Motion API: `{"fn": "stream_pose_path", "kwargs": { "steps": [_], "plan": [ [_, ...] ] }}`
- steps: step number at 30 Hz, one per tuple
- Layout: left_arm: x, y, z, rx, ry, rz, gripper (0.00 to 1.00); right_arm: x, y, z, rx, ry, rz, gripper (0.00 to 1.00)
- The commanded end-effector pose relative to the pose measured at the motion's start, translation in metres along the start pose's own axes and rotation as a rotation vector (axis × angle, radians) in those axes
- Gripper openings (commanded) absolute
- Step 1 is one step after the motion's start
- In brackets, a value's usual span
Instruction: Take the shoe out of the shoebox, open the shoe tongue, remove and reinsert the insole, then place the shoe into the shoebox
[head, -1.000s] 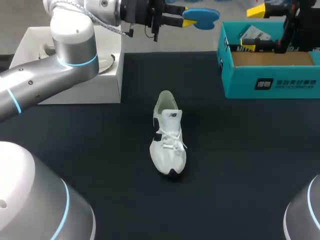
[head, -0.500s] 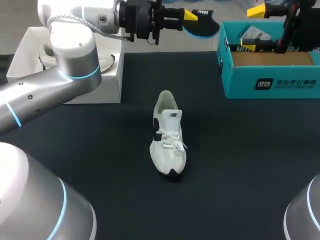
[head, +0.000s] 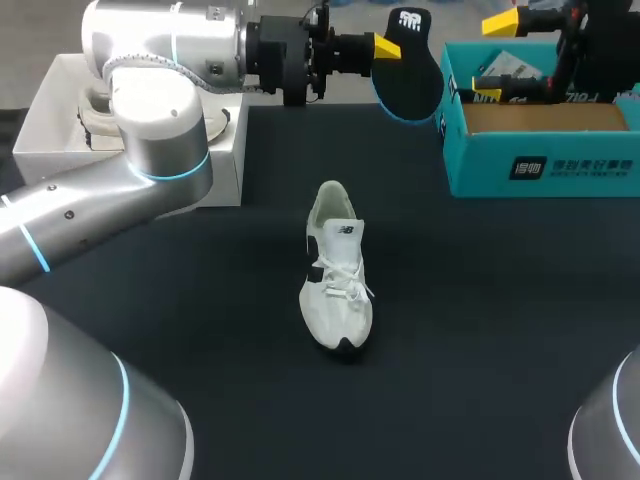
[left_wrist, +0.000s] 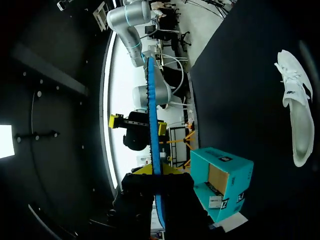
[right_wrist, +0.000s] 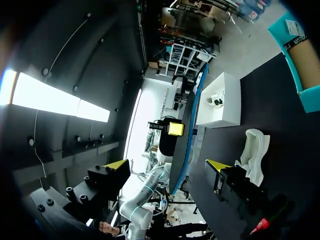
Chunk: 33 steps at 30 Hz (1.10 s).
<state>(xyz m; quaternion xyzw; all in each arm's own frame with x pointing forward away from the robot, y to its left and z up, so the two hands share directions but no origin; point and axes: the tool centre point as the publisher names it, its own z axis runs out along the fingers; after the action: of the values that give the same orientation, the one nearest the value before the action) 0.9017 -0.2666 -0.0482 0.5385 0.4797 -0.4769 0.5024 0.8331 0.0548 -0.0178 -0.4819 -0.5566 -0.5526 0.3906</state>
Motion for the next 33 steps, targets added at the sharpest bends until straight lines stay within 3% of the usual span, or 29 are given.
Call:
{"fn": "stream_pose_path", "kwargs": {
  "steps": [1,5,11,25,29,31,33],
  "plan": [
    [-0.002,0.002,0.011,0.015,0.003,0.04,0.0,0.0,0.014,0.019,0.028,0.001,-0.002,1.0],
    [-0.008,0.003,0.018,0.014,-0.019,0.089,0.0,-0.001,0.015,0.026,0.039,0.007,0.004,0.99],
    [-0.013,0.005,0.025,0.024,-0.03,0.093,0.0,-0.008,0.012,0.031,0.063,-0.009,0.028,0.5],
    [-0.017,0.002,0.036,0.016,-0.07,0.138,0.0,-0.019,0.016,0.035,0.054,-0.033,0.076,0.36],
    [-0.019,0.001,0.038,0.008,-0.082,0.145,0.0,-0.021,0.017,0.036,0.052,-0.033,0.081,0.24],
    [-0.02,0.001,0.038,0.006,-0.086,0.146,0.0,-0.021,0.017,0.036,0.047,-0.033,0.083,0.06],
    [-0.02,0.0,0.038,0.005,-0.091,0.148,0.0,-0.021,0.017,0.037,0.044,-0.032,0.084,0.0]
  ]
}}
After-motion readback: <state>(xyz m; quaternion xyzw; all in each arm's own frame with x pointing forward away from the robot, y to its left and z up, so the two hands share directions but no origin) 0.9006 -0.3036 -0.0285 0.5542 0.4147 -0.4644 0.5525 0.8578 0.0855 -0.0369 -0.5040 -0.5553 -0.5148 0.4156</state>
